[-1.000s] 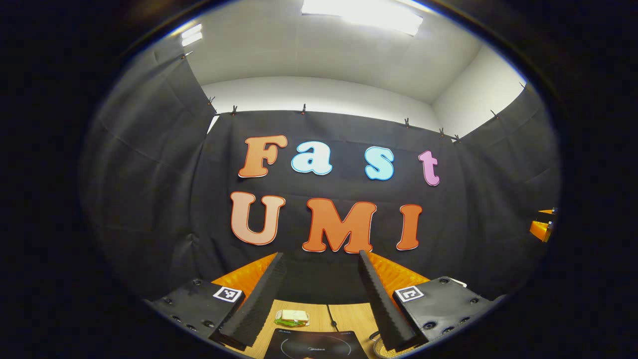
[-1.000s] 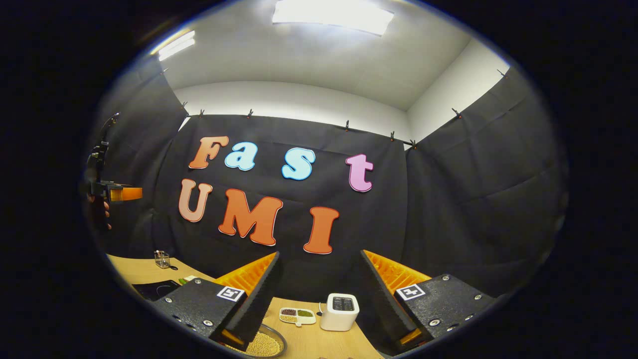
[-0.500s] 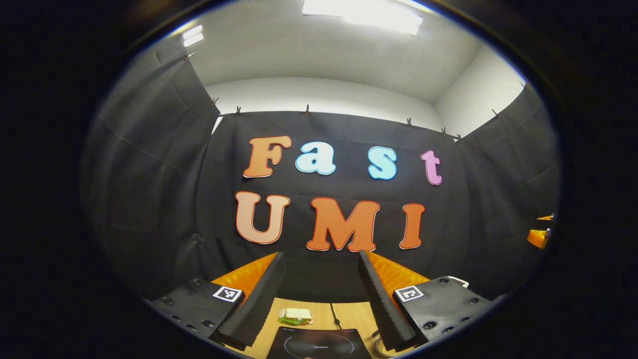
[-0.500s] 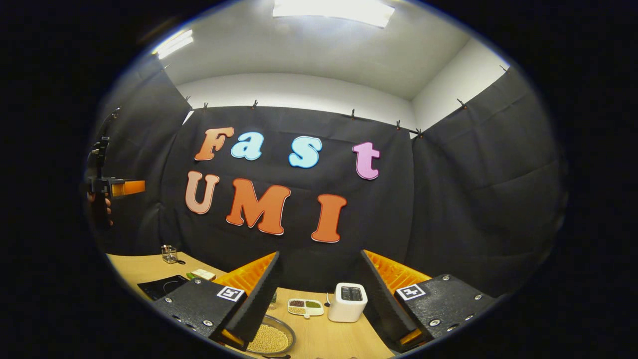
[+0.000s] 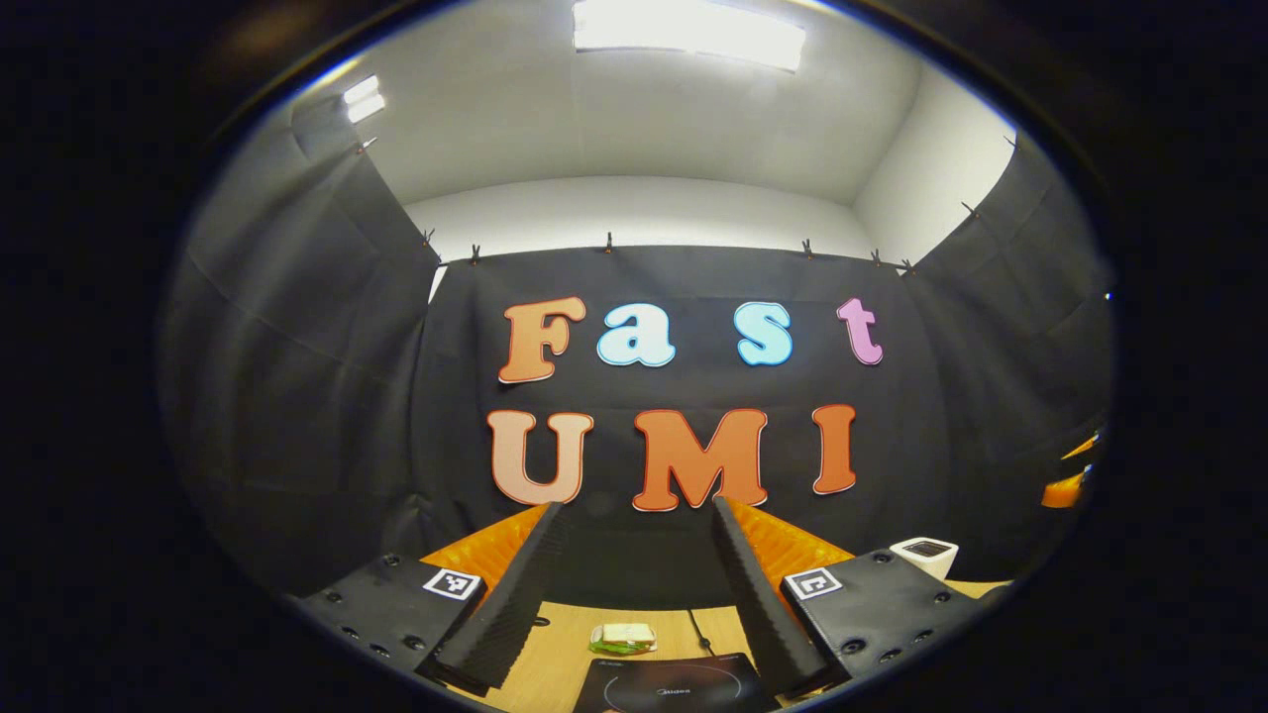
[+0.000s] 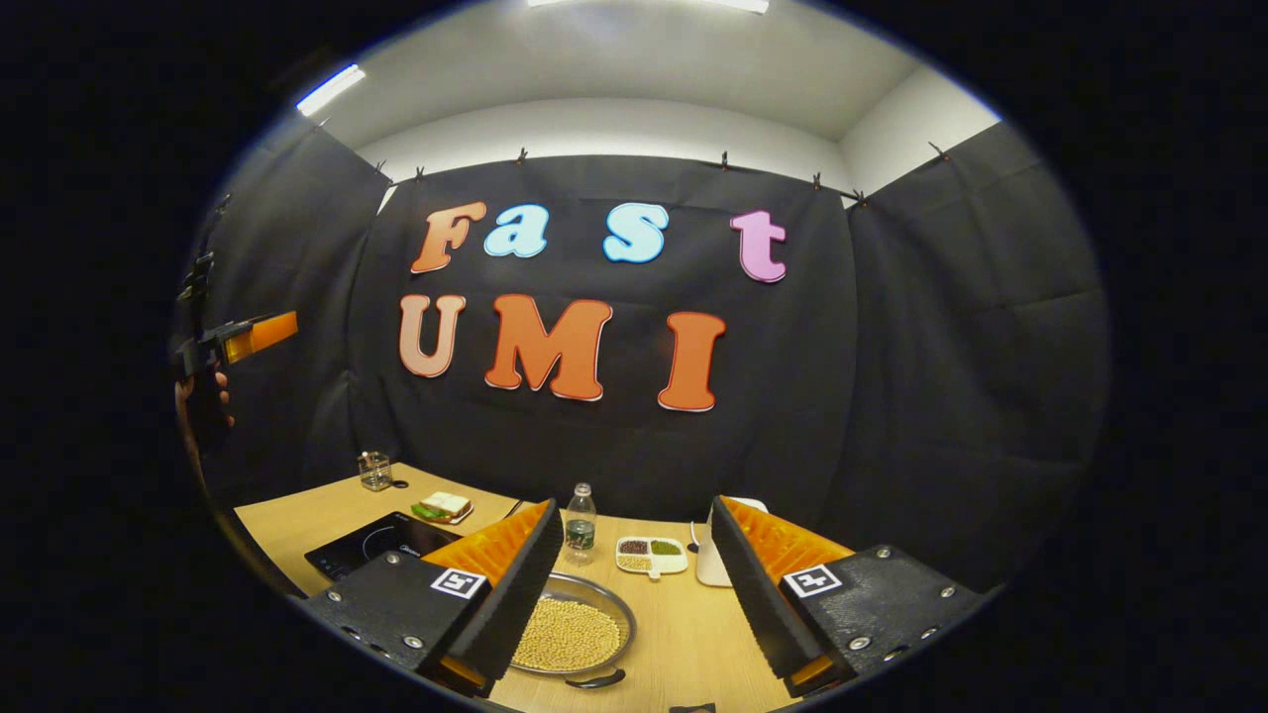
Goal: First push the handle of the pot to place it horizontally, then grasp the pot with both hands and set it on the induction cooktop.
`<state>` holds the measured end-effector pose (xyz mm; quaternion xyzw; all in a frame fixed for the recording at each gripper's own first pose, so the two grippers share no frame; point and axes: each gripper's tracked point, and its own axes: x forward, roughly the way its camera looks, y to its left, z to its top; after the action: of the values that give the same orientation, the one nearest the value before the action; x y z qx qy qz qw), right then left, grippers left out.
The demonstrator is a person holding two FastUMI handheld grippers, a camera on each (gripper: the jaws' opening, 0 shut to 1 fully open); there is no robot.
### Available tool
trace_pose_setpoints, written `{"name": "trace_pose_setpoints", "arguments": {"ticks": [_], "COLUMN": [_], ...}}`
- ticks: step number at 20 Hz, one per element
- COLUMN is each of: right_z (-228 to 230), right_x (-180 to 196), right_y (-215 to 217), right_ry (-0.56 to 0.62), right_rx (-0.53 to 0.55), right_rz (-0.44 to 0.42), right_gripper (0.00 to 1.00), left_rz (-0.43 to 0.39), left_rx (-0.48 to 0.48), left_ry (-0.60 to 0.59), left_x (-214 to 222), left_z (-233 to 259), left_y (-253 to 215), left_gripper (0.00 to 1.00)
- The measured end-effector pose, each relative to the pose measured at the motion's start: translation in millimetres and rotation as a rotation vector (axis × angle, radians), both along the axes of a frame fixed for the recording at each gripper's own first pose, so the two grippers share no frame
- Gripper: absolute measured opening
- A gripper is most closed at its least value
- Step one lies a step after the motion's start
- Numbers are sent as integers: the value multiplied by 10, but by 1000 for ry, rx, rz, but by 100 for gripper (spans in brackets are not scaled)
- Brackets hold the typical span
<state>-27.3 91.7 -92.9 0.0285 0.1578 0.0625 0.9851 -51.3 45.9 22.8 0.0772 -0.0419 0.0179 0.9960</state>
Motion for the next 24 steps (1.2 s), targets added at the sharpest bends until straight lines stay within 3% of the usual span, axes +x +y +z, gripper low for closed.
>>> {"name": "trace_pose_setpoints", "arguments": {"ticks": [4,10,15,19,24], "right_z": [-414,-1105,-1706,-1994,-2409], "right_x": [-138,-328,-575,-673,-950], "right_y": [321,449,748,831,948], "right_ry": [128,347,571,666,860], "right_rx": [14,97,187,179,234], "right_rz": [94,128,191,207,205], "right_gripper": [89,76,51,26,3], "left_rz": [15,30,37,46,61], "left_rx": [37,43,27,12,3], "left_ry": [-7,26,75,117,144], "left_x": [-42,18,84,142,185], "left_z": [-26,-198,-437,-629,-763], "left_y": [83,154,216,333,483], "left_gripper": [96,94,95,97,96]}}
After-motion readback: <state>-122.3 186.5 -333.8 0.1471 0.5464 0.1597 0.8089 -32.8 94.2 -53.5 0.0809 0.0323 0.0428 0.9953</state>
